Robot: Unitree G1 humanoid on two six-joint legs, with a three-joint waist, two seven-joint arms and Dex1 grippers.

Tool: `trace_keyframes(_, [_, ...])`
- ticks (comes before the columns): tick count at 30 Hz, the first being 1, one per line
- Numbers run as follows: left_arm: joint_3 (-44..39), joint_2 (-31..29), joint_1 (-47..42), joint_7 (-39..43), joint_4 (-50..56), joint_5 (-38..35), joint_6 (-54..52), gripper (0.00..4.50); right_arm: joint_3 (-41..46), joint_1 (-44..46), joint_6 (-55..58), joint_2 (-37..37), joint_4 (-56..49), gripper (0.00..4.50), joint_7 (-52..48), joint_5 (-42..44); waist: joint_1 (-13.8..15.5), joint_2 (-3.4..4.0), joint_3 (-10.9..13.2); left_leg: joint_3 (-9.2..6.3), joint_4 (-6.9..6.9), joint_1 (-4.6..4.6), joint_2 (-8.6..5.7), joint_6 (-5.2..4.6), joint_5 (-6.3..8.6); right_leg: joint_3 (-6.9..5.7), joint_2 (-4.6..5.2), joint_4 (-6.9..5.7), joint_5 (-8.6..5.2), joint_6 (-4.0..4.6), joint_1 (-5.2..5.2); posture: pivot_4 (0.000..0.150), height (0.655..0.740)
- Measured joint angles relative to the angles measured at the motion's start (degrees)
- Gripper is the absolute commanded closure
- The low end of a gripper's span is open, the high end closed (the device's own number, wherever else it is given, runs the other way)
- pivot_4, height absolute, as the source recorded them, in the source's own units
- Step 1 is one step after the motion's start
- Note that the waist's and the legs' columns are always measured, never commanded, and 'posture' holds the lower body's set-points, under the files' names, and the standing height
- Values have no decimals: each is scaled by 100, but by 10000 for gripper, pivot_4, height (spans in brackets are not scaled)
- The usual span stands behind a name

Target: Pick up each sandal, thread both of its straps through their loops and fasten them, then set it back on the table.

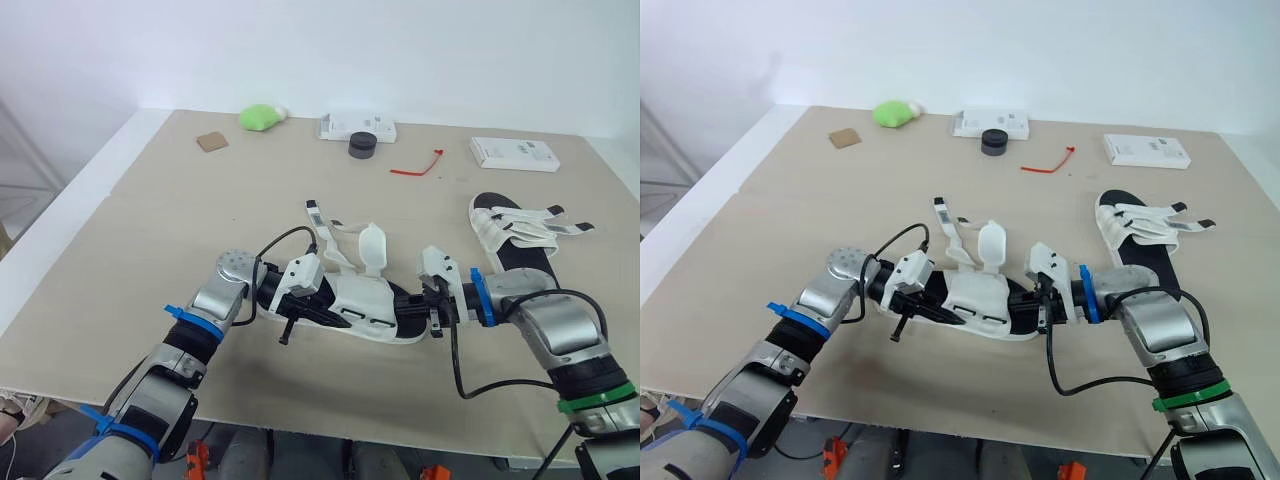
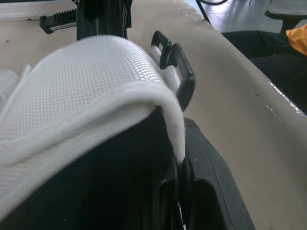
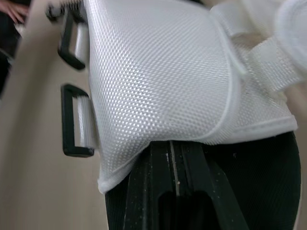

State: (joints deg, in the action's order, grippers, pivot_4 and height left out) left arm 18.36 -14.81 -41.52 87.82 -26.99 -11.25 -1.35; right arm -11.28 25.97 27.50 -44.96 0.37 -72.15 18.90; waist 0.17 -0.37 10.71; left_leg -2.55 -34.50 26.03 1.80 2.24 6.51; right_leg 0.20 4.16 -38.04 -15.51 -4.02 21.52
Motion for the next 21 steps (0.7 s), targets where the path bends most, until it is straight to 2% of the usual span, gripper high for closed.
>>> trace_keyframes(5, [-16, -10, 151, -121, 63, 25, -118, 45000, -214, 104, -495, 97, 276, 44533, -20, -278, -33, -34, -74, 2, 12, -57, 7, 5, 3, -1, 0, 0, -7, 10, -24, 1500, 7400])
trace_keyframes(11, [-28, -46, 253, -156, 153, 40, -154, 45000, -223, 114, -569, 198, 382, 44533, -48, -337, -76, -37, -117, 5, 14, -68, 9, 12, 8, -1, 3, 0, -11, 16, -29, 1500, 7400])
trace_keyframes(21, [-39, -70, 300, -149, 280, 38, -236, 45000, -6, 165, -3, 326, 437, 44533, -188, -91, -121, -40, -123, 4, 23, -63, 7, 15, 10, -1, 3, 0, -22, 16, -30, 1500, 7400])
